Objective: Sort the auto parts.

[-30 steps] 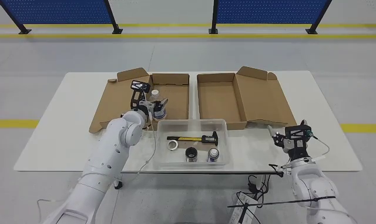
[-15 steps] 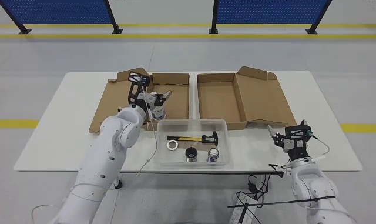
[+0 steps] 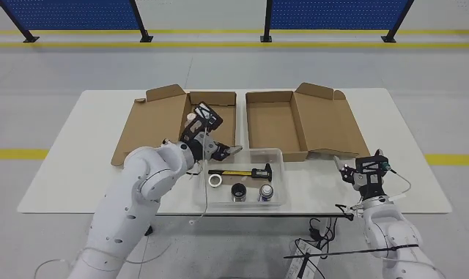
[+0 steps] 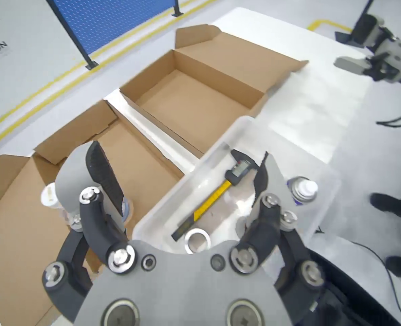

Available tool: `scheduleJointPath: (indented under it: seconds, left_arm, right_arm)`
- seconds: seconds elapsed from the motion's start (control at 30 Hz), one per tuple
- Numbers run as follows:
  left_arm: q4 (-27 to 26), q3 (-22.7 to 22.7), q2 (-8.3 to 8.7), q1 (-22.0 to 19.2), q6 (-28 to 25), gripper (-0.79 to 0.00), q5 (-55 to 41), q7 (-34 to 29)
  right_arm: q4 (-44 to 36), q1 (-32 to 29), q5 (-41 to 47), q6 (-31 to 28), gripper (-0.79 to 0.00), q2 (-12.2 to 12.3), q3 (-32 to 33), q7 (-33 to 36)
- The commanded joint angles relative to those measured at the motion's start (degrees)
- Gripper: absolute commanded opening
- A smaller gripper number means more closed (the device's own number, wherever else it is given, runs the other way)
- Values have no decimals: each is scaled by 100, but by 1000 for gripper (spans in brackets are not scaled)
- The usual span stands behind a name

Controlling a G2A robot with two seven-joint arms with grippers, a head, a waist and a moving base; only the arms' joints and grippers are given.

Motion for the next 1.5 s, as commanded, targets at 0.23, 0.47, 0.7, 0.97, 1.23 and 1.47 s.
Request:
scheduleJointPath:
  seconds: [0.23, 0.47, 0.7, 0.97, 1.23, 1.47]
  left_arm:
    - [101, 305, 27, -129, -192, 0, -962, -1492]
    - [403, 631, 9, -355, 60, 0, -1011, -1902]
    - [763, 925, -5, -612, 25, 0, -896, -2140]
    - [1131, 1210, -38, -860, -56, 0, -764, -2001]
    - [1136, 1218, -39, -867, -76, 0, -756, -1977]
    - [1136, 1218, -39, -867, -76, 0, -756, -1977]
  right_arm:
    - [0, 0, 0, 0, 0, 0, 0, 0]
    - [0, 0, 0, 0, 0, 0, 0, 0]
    - [0, 0, 0, 0, 0, 0, 0, 0]
    - [0, 0, 0, 0, 0, 0, 0, 0]
    - [0, 0, 0, 0, 0, 0, 0, 0]
    - [0, 0, 0, 0, 0, 0, 0, 0]
